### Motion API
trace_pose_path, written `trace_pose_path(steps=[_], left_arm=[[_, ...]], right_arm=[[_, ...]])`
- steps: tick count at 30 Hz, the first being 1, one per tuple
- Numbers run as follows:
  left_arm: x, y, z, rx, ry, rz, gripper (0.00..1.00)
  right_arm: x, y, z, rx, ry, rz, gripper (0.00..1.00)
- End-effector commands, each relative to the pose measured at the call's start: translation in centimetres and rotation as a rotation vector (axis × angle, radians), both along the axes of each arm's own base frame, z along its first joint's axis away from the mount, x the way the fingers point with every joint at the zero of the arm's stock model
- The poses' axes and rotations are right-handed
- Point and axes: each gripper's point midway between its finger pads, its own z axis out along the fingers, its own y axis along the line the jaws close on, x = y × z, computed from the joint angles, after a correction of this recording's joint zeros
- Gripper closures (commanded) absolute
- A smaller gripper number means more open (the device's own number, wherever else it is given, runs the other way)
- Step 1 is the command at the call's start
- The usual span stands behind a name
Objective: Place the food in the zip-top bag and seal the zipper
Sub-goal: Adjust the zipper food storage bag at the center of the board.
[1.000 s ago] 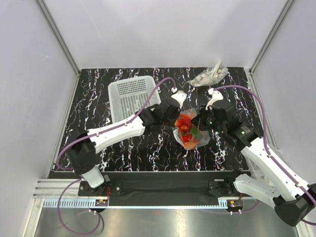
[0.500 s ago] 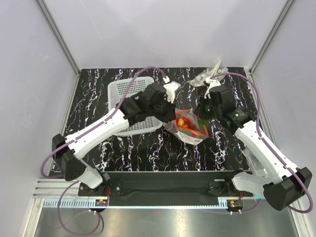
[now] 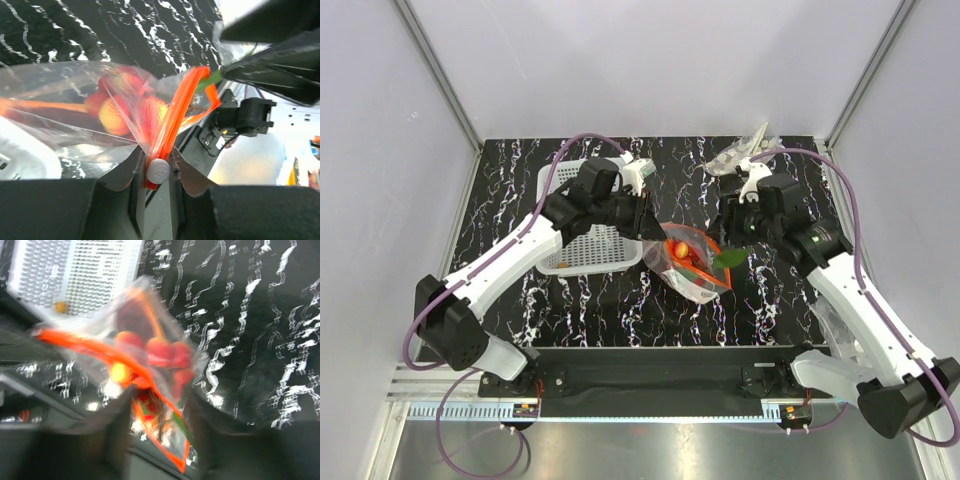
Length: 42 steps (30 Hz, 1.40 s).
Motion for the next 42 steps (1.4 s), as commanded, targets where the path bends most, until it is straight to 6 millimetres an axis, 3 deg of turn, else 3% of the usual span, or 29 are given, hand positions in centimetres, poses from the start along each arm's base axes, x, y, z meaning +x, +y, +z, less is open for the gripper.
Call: trace_pose_path(steps=[1,2,6,9,14,17,20,22,26,27,30,32,34,39,42], left_arm=[[0.1,-1.8,3.1,-0.130,-0.042,-0.063,1.00],[0.3,-1.8,2.9,-0.125,-0.043,-0.053,1.00],[0.9,-1.8,2.7,-0.122,-0.038,-0.035,1.00],[1.0,-1.8,2.8,-0.126,-0.039,-0.032,1.00],[0.9,-1.7,2.9,-0.124,-0.037,-0.028,1.00],[0.9,-1.6,2.9,-0.120,-0.036,-0.032,1.00],[0.5,-1.4,3.0,-0.120,-0.037,-0.038,1.00],[0.3,-1.2,2.9,-0.112,-0.034,-0.039,1.00],[-0.4,-0.8,2.9,-0.116,-0.032,-0.054,1.00],[-0.7,-0.8,3.0,-0.122,-0.030,-0.062,1.00],[-1.3,-0.8,3.3,-0.158,-0.026,-0.088,1.00],[-1.3,-0.8,3.1,-0.159,-0.019,-0.091,1.00],[-1.0,-0.6,3.0,-0.155,-0.020,-0.082,1.00],[-0.4,-0.3,2.8,-0.144,-0.031,-0.046,1.00],[0.1,-0.1,2.8,-0.147,-0.030,-0.025,1.00]], right_arm=[[-2.4,0.7,2.4,0.069,-0.023,0.099,0.57],[-2.8,0.9,2.7,0.081,-0.020,0.112,0.70],[-4.9,2.6,3.7,0.164,0.027,0.222,0.78],[-6.2,4.3,2.9,0.228,0.111,0.307,0.87],[-5.6,5.3,-0.8,0.231,0.178,0.301,0.94],[-5.0,7.0,-2.8,0.233,0.208,0.309,0.96],[-2.6,7.6,-4.7,0.177,0.197,0.239,0.96],[-0.1,7.4,-5.7,0.133,0.164,0.146,0.96],[2.9,8.2,-5.7,0.112,0.093,0.074,0.95],[4.2,7.2,-5.8,0.054,0.045,0.001,0.95],[4.7,7.5,-6.6,-0.029,0.009,-0.023,0.94],[4.2,7.8,-6.5,-0.019,0.013,0.005,0.89],[3.1,7.9,-4.7,0.025,-0.019,0.040,0.84],[-0.5,4.9,0.0,0.052,-0.090,0.040,0.64],[-2.6,2.9,0.5,0.027,-0.054,0.010,0.53]])
